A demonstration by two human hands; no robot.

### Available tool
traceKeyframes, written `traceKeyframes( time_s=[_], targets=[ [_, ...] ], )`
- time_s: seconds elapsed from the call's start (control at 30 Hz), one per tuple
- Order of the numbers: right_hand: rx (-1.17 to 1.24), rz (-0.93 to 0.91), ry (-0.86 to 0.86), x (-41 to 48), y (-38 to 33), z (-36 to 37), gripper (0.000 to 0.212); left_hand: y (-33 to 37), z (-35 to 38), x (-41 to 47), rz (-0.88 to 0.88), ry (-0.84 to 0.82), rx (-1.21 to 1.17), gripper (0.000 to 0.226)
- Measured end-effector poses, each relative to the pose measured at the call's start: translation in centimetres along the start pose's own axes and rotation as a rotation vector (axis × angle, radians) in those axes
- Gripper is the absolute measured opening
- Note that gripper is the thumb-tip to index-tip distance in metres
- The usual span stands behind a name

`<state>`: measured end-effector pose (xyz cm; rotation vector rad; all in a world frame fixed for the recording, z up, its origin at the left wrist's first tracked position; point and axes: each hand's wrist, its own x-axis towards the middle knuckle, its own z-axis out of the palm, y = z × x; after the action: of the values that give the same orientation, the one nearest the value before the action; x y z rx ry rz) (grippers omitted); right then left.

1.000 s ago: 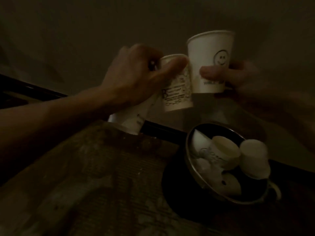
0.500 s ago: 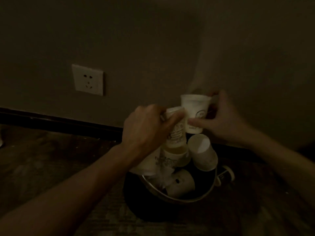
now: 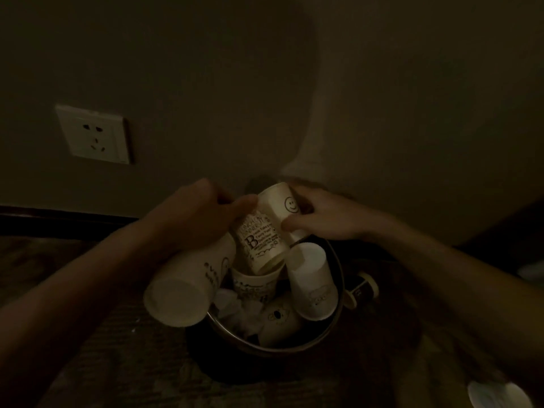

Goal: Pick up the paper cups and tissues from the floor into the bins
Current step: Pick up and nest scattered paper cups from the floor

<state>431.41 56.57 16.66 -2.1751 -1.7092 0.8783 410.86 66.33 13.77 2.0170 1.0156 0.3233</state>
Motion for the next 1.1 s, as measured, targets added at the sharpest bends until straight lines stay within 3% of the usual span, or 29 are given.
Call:
traceKeyframes(
  time_s=[0.1,0.2,0.4,0.6,0.7,0.8,0.87,0.97,1.1],
  targets=[
    [-0.026,0.025,-0.146,0.2,0.0,0.7,0.038,0.0,0.1,-0.1,-0.02,0.018,-0.048,0.053],
    [-0.059,0.069,-0.138,0.2,0.3,0.7,0.024,-0.1,0.8,-0.2,-0.008,0.067,-0.012,0.055],
    [-0.029,0.079,0.027,-0.3,0.5,0.8,0.047,0.0,0.7,-0.8,0.017,0.205,-0.012,0.045],
    [-0.023,-0.142,0.484,-1.9,-2.3,1.9,0.064,1.1,0.0,-1.6,-0.025,0.319,-0.18,0.036],
    [-0.045,-0.263,0.442,-4.5,-4.2,3.7,0.063,1.0,1.3,-3.1,0.013,0.511,-0.316,0.04],
    [-0.215,-0.334,0.348,-6.7,-4.8,5.8,0.08,0.9,4.0,-5.5,0.012,0.701,-0.522,0.046],
    [-0.297,-0.35,0.289,-7.3,-4.5,6.9,0.089,0.9,5.6,-6.7,0.047,0.736,-0.642,0.043],
    [-0.271,-0.36,0.295,-7.5,-3.8,7.6,0.084,0.9,7.5,-8.1,0.091,0.683,-0.699,0.034],
    [-0.309,-0.339,0.265,-8.0,-3.0,7.7,0.062,-0.2,9.4,-10.1,0.109,0.336,-0.593,0.022]
  ],
)
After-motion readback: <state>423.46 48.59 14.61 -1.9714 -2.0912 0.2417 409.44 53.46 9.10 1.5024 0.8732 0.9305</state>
